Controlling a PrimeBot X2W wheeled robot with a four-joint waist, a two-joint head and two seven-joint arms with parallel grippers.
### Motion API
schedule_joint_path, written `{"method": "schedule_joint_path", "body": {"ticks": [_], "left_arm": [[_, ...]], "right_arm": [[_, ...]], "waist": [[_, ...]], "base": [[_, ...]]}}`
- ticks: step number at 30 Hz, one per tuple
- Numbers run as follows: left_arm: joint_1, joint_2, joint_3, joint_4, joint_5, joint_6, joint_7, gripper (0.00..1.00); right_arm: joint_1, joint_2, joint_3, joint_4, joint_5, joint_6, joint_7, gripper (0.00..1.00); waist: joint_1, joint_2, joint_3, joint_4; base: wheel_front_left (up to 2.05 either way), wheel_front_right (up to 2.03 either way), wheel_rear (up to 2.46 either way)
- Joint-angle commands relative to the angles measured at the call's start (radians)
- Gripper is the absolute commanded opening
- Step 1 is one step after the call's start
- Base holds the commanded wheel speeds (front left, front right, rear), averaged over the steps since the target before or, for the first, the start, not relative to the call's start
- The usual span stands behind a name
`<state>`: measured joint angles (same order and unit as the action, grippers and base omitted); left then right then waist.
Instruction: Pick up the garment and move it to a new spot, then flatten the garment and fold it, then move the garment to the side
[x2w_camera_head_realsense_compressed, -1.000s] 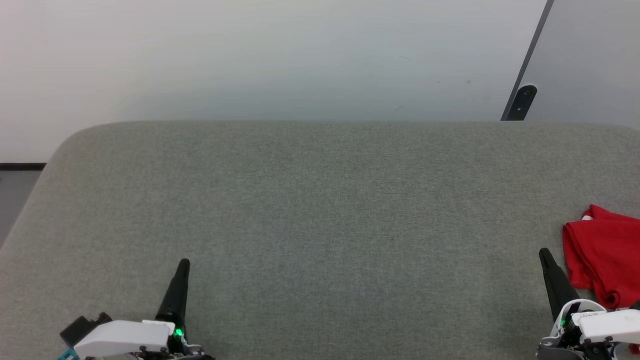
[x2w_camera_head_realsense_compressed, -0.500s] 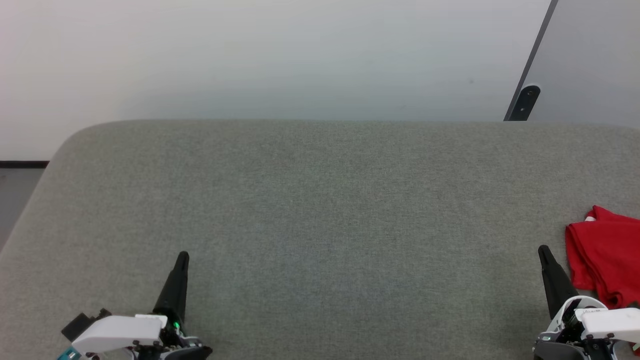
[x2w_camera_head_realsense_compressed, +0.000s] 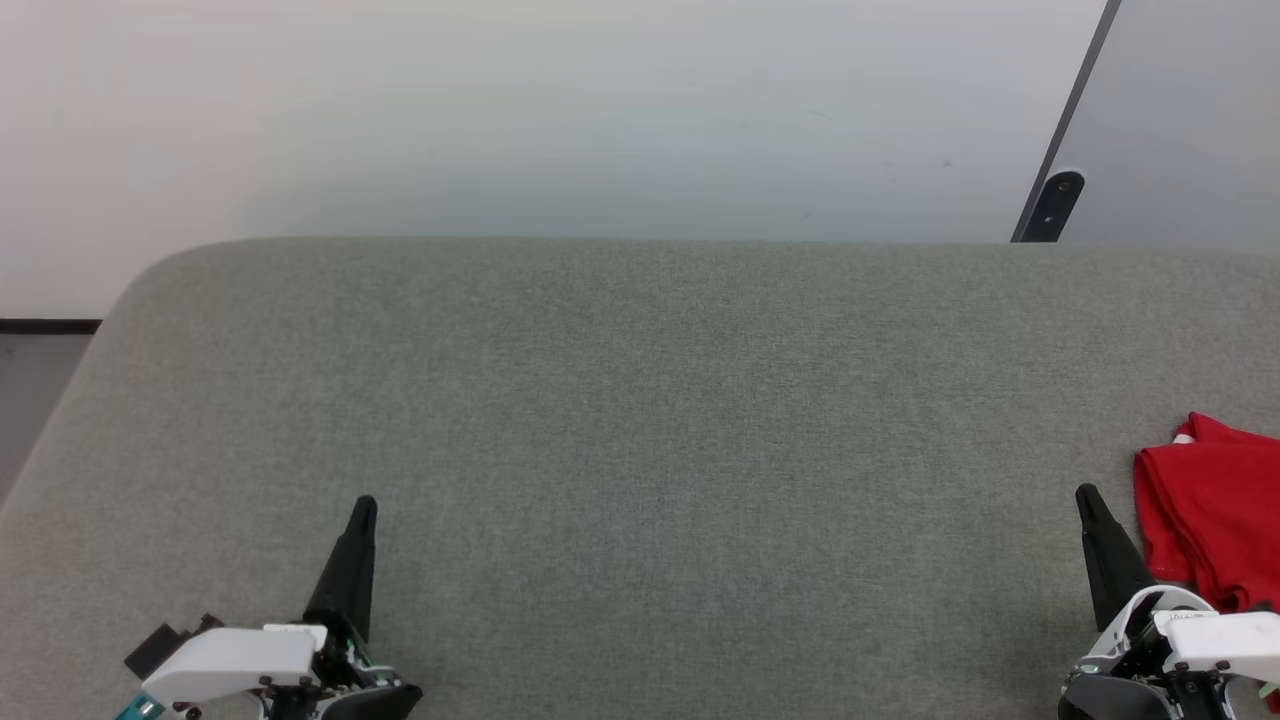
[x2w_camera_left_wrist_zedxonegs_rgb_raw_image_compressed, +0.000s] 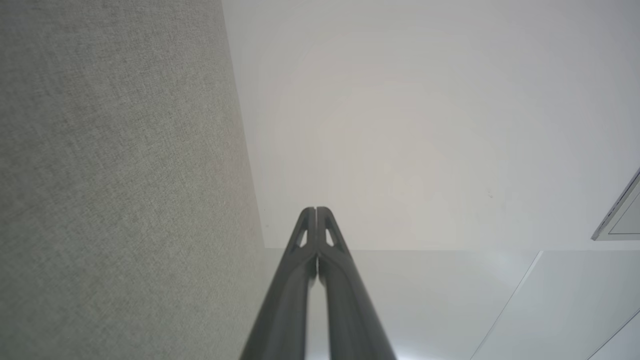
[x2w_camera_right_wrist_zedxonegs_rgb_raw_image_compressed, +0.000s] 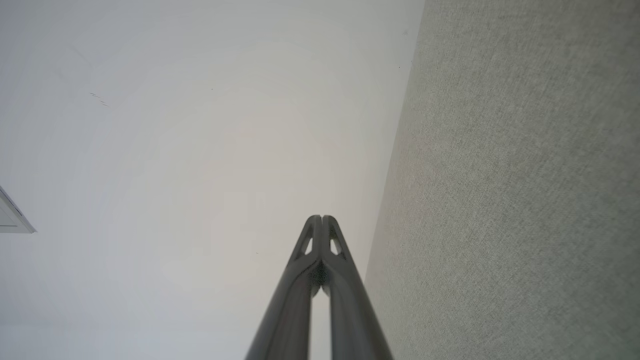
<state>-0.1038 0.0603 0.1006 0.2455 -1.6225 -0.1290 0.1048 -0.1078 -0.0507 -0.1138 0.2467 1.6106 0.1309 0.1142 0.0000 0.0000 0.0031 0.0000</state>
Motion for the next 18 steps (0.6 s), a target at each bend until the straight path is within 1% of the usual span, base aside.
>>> {"method": "schedule_joint_path", "body": {"ticks": [1,18], "left_arm": [[-0.01,-0.002,0.003,0.002,-0.002,-0.005,0.001,0.0],[-0.01,-0.004,0.006,0.002,0.001,-0.005,0.005,0.0]], "right_arm": [[-0.004,0.003,-0.001,0.0,0.004,0.0,-0.002,0.0],[-0.003,0.003,-0.001,0.0,0.004,0.0,-0.002,0.0]], "waist": [[0.0,0.0,0.0,0.0],[0.0,0.0,0.0,0.0]], "base": [[0.0,0.0,0.0],[0.0,0.0,0.0]]}}
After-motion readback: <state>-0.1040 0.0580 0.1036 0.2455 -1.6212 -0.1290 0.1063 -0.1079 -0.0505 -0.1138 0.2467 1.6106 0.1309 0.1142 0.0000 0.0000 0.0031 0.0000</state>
